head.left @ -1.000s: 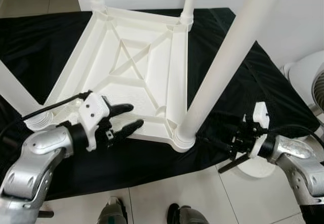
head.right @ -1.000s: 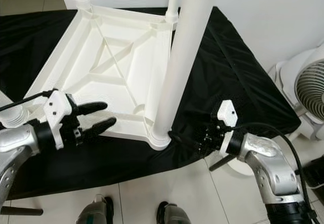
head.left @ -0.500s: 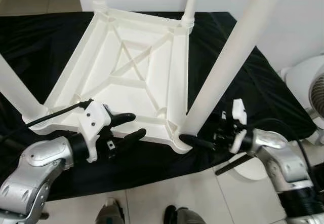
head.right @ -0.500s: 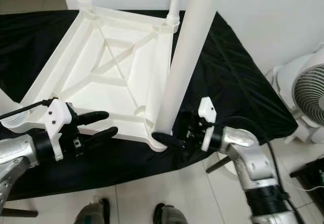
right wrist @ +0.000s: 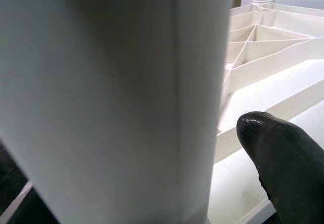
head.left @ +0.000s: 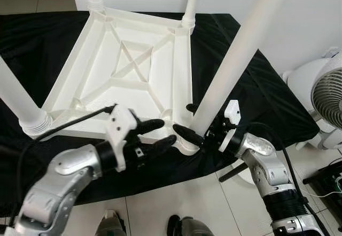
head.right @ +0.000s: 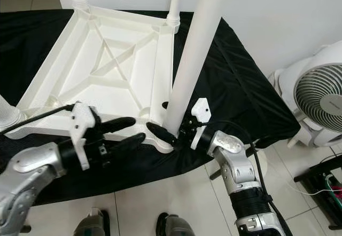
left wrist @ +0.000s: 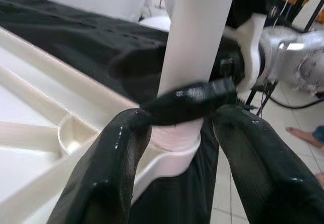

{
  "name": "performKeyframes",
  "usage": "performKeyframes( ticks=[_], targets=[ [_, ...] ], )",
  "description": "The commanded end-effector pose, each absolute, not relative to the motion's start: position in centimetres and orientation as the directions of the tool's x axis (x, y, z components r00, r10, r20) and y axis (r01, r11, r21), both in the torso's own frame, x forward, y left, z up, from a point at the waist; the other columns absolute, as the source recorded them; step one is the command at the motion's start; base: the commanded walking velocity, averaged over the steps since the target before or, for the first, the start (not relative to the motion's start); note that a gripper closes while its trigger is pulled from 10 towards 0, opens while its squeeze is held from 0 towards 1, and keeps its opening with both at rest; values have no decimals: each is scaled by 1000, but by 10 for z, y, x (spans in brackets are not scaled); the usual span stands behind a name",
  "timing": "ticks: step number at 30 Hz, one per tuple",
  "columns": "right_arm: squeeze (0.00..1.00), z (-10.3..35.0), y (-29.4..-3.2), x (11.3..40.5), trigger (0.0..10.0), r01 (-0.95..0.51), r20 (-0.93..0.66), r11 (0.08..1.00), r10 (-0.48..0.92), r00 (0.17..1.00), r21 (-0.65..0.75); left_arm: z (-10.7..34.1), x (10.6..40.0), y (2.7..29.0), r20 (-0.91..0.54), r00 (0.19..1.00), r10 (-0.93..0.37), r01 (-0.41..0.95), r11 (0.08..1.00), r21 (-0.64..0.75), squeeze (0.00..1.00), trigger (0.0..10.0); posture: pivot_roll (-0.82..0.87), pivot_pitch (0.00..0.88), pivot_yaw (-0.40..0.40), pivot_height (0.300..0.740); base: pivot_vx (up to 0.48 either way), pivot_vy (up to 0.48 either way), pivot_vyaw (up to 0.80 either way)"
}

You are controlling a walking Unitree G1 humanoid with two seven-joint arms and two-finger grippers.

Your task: Building children table

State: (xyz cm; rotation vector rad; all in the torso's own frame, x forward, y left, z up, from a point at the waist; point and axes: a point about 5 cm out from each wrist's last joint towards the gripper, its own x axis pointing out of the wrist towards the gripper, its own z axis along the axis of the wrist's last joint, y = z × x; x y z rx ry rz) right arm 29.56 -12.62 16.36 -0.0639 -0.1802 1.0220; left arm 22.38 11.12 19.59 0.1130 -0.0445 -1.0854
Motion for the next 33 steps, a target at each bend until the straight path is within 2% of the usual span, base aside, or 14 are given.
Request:
performKeyframes(
  ticks=[1,5,6,7,9,11,15,21,22,33],
  targets=[
    [0,159,-137,297,10000,-813,96,565,825,557,-139,194,227,108,-4,537,-844,839,533,104,0,10000,102,198,-110,740,0,0,0],
    [0,159,-142,291,10000,-806,96,575,818,567,-141,190,231,106,10,593,-805,803,592,76,0,10000,94,193,-94,740,0,0,0],
    [0,160,-146,288,10000,-793,100,590,807,582,-150,183,234,109,-18,643,-765,762,638,112,0,10000,93,187,-87,740,0,0,0],
    [0,160,-146,288,10000,-793,100,590,807,582,-150,183,234,109,-18,643,-765,762,638,112,0,10000,93,187,-87,740,0,0,0],
    [0,160,-149,288,10000,-771,101,619,786,610,-153,174,242,114,-58,726,-685,683,709,176,0,10000,95,181,-82,740,0,0,0],
    [0,160,-149,288,10000,-771,101,619,786,610,-153,174,242,114,-58,726,-685,683,709,176,0,10000,95,181,-82,740,0,0,0],
    [0,161,-146,281,10000,-735,143,661,751,645,-153,170,253,117,-45,821,-569,567,803,184,0,10000,97,167,-77,740,0,0,0],
    [0,157,-142,271,10000,-732,152,663,749,645,-156,172,255,115,-25,846,-533,529,831,170,0,10000,98,159,-78,740,0,0,0],
    [0,154,-147,271,10000,-687,164,711,704,691,-154,171,255,113,-20,847,-532,526,831,181,0,10000,103,151,-80,740,0,0,0],
    [0,159,-178,279,10000,-528,199,839,545,815,-135,169,258,112,-7,861,-508,500,844,197,0,10000,103,147,-77,740,0,0,0]
  ],
)
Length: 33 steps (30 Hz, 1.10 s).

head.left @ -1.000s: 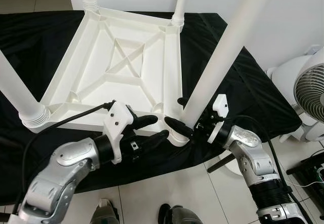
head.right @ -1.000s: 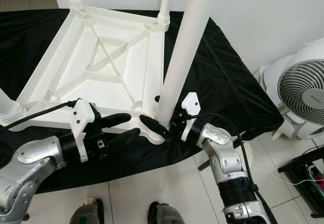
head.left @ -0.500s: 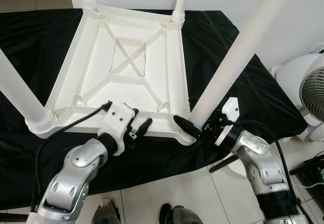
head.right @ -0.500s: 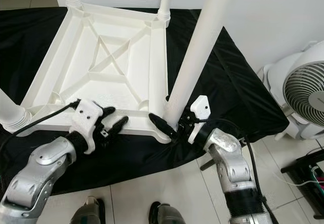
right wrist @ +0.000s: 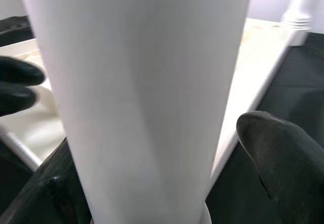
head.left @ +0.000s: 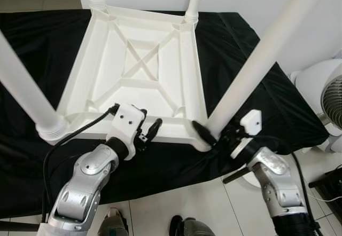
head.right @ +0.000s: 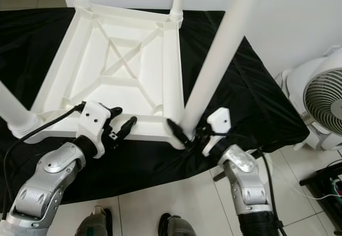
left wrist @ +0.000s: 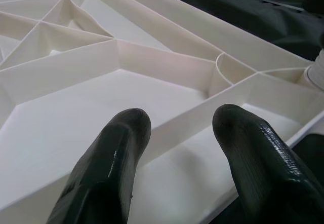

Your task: Building children table

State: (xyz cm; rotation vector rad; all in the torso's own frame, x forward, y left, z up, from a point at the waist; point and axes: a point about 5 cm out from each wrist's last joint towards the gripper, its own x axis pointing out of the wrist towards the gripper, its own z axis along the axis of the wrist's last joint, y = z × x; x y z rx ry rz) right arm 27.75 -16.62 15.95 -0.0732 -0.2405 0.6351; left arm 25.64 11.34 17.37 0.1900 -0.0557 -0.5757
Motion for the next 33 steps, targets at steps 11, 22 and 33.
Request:
performKeyframes(
  ticks=[11,22,33],
  targets=[
    [0,152,-161,277,10000,-578,173,805,593,787,-131,165,252,101,-7,792,-611,603,781,164,0,10000,89,150,-83,740,0,0,0],
    [0,156,-162,280,8235,-586,179,791,611,771,-177,168,240,92,25,760,-649,633,748,199,0,10000,101,121,-75,740,0,0,0],
    [0,152,-177,284,0,-555,144,813,579,803,-178,165,226,89,-7,677,-736,720,659,218,0,10000,108,115,-78,740,0,0,0]
  ],
)
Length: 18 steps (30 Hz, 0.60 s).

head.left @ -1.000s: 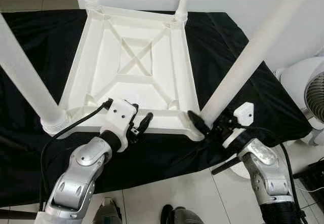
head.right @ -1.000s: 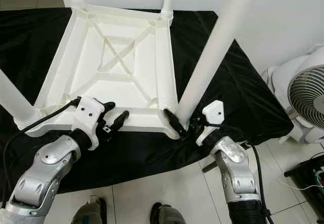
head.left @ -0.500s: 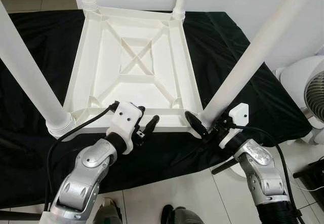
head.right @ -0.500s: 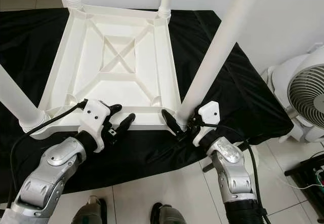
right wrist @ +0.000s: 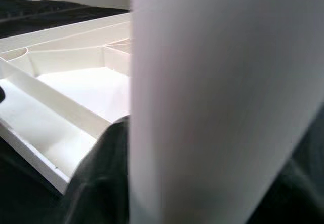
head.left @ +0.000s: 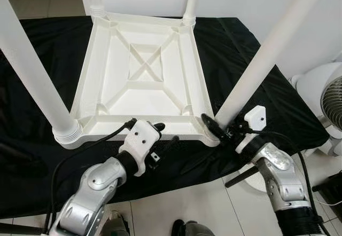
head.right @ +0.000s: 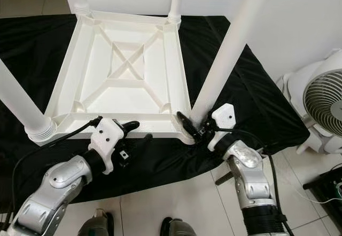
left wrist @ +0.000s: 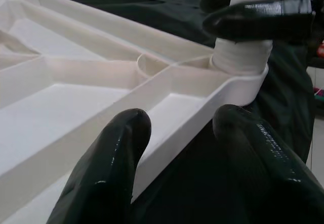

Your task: Building children table

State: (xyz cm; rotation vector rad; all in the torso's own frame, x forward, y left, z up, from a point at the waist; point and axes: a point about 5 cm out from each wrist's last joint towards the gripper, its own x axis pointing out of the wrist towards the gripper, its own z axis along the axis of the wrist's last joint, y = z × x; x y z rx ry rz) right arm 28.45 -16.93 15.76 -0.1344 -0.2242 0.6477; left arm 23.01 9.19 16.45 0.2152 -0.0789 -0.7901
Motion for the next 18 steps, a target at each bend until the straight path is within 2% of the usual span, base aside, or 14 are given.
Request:
performKeyframes(
  ticks=[1,4,5,11,12,15,18],
  targets=[
    [0,152,-177,284,0,-555,144,813,579,803,-178,165,226,89,-7,677,-736,720,659,218,0,10000,108,115,-78,740,0,0,0],
    [0,150,-176,283,0,-500,146,856,516,844,-135,167,229,90,4,690,-724,705,673,223,0,10000,105,114,-79,740,0,0,0],
    [0,147,-171,282,0,-433,150,895,446,883,-110,169,232,90,13,702,-713,692,686,224,0,10000,104,113,-79,740,0,0,0],
    [0,144,-163,281,0,-298,156,952,305,939,-64,170,233,90,24,711,-702,681,697,225,0,10000,102,110,-83,740,0,0,0],
    [0,141,-161,283,0,-215,132,975,221,966,-56,170,234,90,30,715,-699,677,701,223,0,10000,103,109,-83,740,0,0,0],
    [0,140,-160,284,0,-148,133,988,152,979,-40,170,235,89,34,717,-697,674,704,223,0,10000,103,106,-86,740,0,0,0],
    [0,137,-160,287,0,-4,105,999,10,994,-54,171,236,88,42,719,-693,670,709,219,0,10000,104,100,-93,740,0,0,0]
  ],
)
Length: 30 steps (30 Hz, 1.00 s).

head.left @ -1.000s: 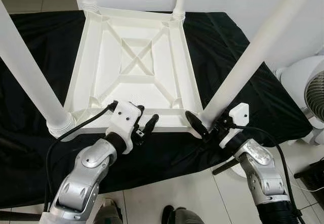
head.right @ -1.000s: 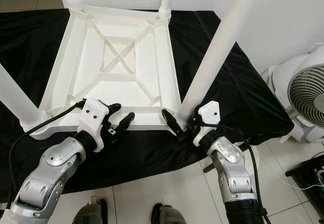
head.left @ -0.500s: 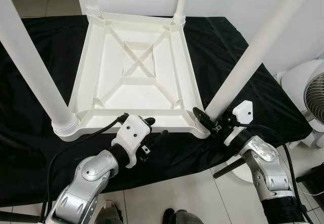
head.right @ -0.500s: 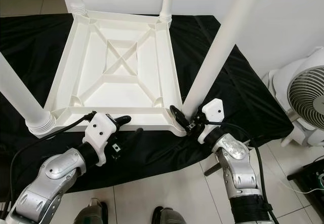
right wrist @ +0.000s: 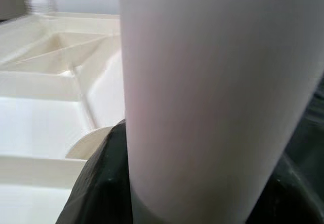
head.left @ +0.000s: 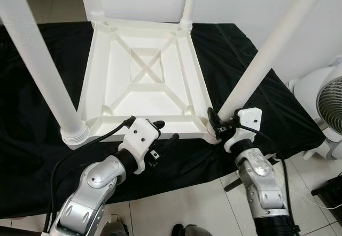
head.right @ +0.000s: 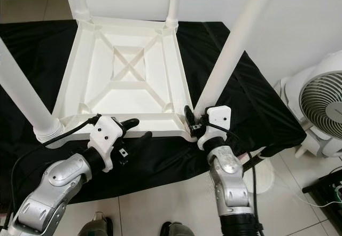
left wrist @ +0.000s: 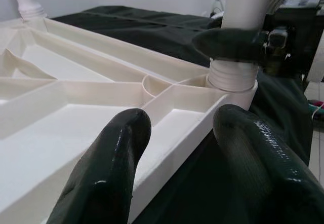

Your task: Building children table

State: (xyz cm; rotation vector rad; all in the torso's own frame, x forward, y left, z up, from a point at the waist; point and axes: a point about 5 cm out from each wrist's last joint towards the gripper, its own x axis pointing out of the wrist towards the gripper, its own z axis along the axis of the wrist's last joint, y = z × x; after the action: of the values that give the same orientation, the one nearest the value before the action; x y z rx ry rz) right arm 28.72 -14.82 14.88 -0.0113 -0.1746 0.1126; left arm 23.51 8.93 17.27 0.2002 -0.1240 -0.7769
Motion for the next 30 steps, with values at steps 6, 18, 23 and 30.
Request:
performKeyframes(
  ticks=[6,18,23,30],
  targets=[
    [0,132,-154,292,6980,117,66,993,-116,991,-15,172,236,85,53,723,-689,666,716,211,0,10000,108,94,-98,740,0,0,0],
    [1000,150,-160,297,10000,-143,156,990,138,978,22,172,239,83,67,728,-682,659,723,206,0,10000,101,72,-108,740,0,0,0],
    [0,153,-170,302,10000,-301,121,953,302,945,-28,173,239,81,78,725,-685,662,723,195,0,10000,99,66,-108,740,0,0,0],
    [0,159,-174,300,10000,-536,115,836,547,829,-115,171,238,79,65,721,-690,673,719,174,0,10000,103,63,-106,740,0,0,0]
  ],
)
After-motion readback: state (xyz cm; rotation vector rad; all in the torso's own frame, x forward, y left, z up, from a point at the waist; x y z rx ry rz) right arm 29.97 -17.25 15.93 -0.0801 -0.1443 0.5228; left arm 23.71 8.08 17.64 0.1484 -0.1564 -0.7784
